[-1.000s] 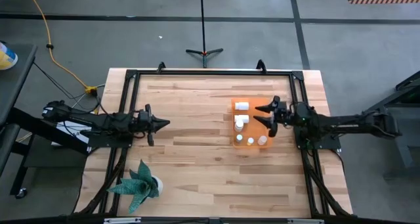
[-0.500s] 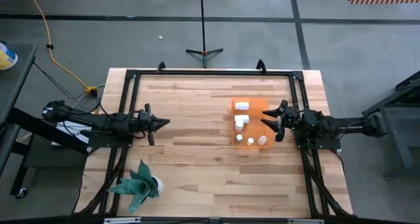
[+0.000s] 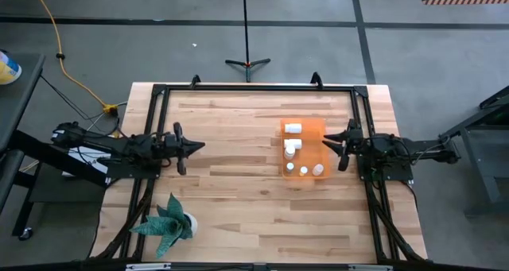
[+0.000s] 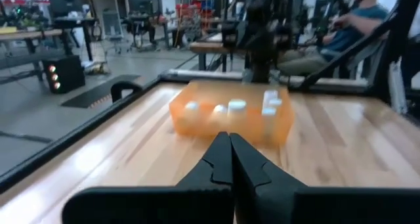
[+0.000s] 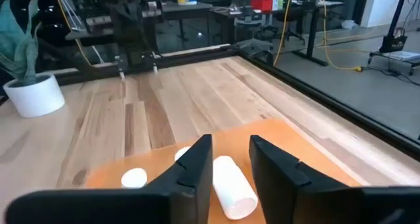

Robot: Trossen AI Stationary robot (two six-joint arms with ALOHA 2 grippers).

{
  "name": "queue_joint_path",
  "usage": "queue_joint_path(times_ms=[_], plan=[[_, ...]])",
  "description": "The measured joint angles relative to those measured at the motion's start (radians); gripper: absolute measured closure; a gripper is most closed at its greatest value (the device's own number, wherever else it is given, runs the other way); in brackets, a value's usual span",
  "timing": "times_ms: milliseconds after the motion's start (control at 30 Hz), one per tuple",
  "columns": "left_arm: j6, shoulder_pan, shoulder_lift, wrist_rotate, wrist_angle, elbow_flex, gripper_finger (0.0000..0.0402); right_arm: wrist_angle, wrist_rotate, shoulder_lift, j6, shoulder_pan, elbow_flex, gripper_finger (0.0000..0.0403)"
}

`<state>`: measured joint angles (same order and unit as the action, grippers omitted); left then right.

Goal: Pick and place pill bottles into a basket
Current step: Return to Home Position

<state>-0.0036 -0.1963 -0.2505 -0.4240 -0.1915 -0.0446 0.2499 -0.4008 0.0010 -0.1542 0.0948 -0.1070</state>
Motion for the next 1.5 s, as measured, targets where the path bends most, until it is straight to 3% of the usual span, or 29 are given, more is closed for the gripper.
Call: queue_joint_path(times_ms=[433, 600, 800, 1167, 1267, 1500], plan=[[0.051, 0.037, 0.018, 0.091, -0.022, -0.032, 0.0379, -0.099, -0.018, 0.000, 0.109, -0.001, -0.001, 0.0400], [0.048, 0.192, 0.009, 0.215, -0.023, -0.032, 0.0379, -0.150, 0.020, 0.001, 0.111, -0.002, -0.001, 0.0392], [0.006, 0.330, 0.014, 0.464, -0.004, -0.032, 0.0379, -0.142, 0.048, 0.001, 0.042, -0.002, -0.002, 0.0400], [-0.035, 0.333, 0.035, 0.496, 0.061, -0.032, 0.0364, -0.111, 0.058, 0.001, -0.003, -0.002, -0.002, 0.0401], [-0.030, 0.333, 0.049, 0.495, 0.087, -0.032, 0.0379, -0.099, 0.073, 0.001, -0.021, -0.001, 0.013, 0.0401], [-0.039, 0.333, 0.112, 0.473, 0.086, 0.031, 0.0373, -0.124, 0.066, 0.013, -0.011, -0.001, 0.037, 0.0401]])
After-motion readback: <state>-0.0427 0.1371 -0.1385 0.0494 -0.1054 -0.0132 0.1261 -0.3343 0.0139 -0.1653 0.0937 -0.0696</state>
